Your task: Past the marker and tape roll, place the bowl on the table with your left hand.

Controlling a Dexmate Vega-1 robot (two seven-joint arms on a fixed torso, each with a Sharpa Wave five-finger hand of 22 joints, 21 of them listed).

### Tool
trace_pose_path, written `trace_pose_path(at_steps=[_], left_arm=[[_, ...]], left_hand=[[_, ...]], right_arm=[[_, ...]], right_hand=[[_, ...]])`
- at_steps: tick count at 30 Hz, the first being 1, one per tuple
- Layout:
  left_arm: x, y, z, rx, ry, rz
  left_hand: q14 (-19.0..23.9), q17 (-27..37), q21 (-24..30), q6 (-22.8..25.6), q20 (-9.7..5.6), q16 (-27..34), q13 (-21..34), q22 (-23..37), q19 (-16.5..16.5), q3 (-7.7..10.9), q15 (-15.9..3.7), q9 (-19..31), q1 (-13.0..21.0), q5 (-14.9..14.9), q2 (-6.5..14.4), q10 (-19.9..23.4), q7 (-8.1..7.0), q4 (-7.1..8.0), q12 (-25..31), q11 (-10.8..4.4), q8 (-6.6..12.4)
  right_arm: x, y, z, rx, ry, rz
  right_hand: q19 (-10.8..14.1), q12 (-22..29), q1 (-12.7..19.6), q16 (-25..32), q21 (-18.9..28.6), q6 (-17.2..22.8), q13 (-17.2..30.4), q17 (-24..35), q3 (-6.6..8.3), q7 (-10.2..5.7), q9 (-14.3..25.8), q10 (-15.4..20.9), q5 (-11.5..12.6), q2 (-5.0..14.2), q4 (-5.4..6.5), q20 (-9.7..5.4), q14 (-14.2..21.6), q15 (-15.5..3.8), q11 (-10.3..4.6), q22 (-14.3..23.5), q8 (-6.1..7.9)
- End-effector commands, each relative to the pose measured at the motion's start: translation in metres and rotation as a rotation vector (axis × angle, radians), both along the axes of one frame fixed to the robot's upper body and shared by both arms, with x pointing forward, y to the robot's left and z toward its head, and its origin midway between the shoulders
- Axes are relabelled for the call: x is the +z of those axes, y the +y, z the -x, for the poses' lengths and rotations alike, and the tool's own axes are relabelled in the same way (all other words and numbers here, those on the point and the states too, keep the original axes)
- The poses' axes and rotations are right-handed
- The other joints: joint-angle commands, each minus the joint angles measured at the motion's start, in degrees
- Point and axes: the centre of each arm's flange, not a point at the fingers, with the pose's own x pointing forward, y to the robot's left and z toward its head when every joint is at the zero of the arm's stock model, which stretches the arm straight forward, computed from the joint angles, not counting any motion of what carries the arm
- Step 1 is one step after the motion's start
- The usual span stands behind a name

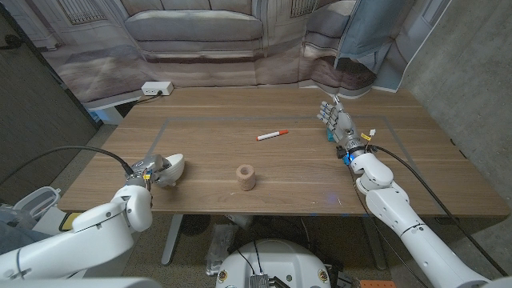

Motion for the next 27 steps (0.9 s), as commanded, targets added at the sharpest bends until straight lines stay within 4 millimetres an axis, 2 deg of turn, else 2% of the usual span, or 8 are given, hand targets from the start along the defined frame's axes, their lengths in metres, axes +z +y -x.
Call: trace_pose_path(at_steps=[1, 11, 16, 21, 23, 27], left_arm=[[0.0024, -0.0027, -0.0027, -0.006, 0.056, -0.006], [0.0016, -0.0047, -0.0059, -0.012, 0.108, -0.016], [0.0027, -0.0042, -0.0056, -0.015, 0.12, -0.013], [0.0034, -0.0045, -0.0058, -0.018, 0.131, -0.012], [0.0036, -0.0052, -0.0061, -0.014, 0.137, -0.009], [0.0037, -0.0073, -0.0068, -0.009, 0.161, -0.016]], left_hand=[[0.66, 0.65, 0.0, 7.26, -6.25, -0.15, 5.15, 0.14, -0.39, 1.96, -3.04, 3.53, 1.13, 0.12, 1.89, 1.11, 0.91, 1.62, 0.37, -1.51, 0.25], [0.45, 0.78, -0.2, 7.14, -6.25, -0.12, 5.41, 0.11, -1.28, 2.05, -3.03, 3.48, 1.16, 0.07, 1.89, 0.89, 0.71, 1.58, 0.32, -1.55, 0.3], [-1.14, 0.73, -0.45, 6.79, -6.09, -0.66, 5.96, 0.07, -2.33, 2.28, -3.0, 2.85, 1.17, -0.06, 2.17, 0.14, 0.33, 1.6, 0.23, -1.46, -0.08], [-3.96, 0.09, -0.95, 5.39, -5.54, -1.34, 6.78, -0.23, -3.41, 2.55, -2.62, 1.39, -0.14, -0.35, 2.88, -2.39, 0.25, 2.46, -0.61, -1.68, -1.29], [-4.64, -0.18, -1.16, 4.98, -5.42, -1.41, 6.72, -0.3, -3.75, 2.59, -2.58, 1.05, -0.45, -0.42, 2.83, -2.72, -0.19, 2.58, -0.92, -1.79, -1.61], [-6.4, -0.81, -1.76, 4.23, -4.98, -1.47, 6.87, -0.38, -4.94, 2.24, -2.3, 1.04, -2.02, -0.57, 2.37, -3.55, -0.04, 3.31, -1.5, -1.89, -1.78]], right_arm=[[-0.0007, -0.0009, 0.0025, 0.003, -0.007, -0.006], [-0.0028, -0.003, 0.0062, 0.003, -0.009, -0.012], [-0.0034, -0.0037, 0.0081, 0.002, -0.013, -0.016], [-0.0026, -0.0047, 0.0103, 0.0, -0.016, -0.023], [-0.0023, -0.0053, 0.0109, 0.0, -0.02, -0.017], [-0.0023, -0.0068, 0.0114, -0.001, -0.017, -0.025]], right_hand=[[0.68, -0.19, 0.31, 0.0, -0.29, 0.49, 0.32, 0.06, -0.35, 0.09, 0.13, 0.6, 0.07, 0.55, 0.04, -1.66, 0.46, 0.07, -0.06, 0.12, 0.13], [0.82, -0.18, 0.34, 0.07, -0.38, 0.67, 0.32, 0.07, -0.34, -0.03, 0.14, 0.64, 0.07, 0.64, 0.02, -1.57, 0.72, 0.1, -0.1, 0.14, 0.19], [0.94, -0.13, 0.35, 0.11, -0.38, 0.72, 0.32, 0.07, -0.34, -0.06, 0.14, 0.77, 0.07, 0.66, 0.0, -1.56, 0.84, 0.02, -0.1, 0.15, 0.21], [1.02, -0.13, 0.37, 0.12, -0.41, 0.75, 0.32, 0.07, -0.34, -0.25, 0.14, 0.79, 0.07, 0.67, -0.02, -1.48, 0.92, 0.02, -0.11, 0.16, 0.21], [1.04, -0.11, 0.38, 0.12, -0.42, 0.76, 0.32, 0.07, -0.35, -0.23, 0.14, 0.84, 0.07, 0.67, -0.03, -1.46, 0.93, 0.05, -0.07, 0.17, 0.21], [1.17, -0.09, 0.39, 0.12, -0.43, 0.81, 0.32, 0.07, -0.36, -0.28, 0.14, 0.92, 0.07, 0.67, -0.05, -1.42, 0.99, 0.11, -0.04, 0.18, 0.22]])
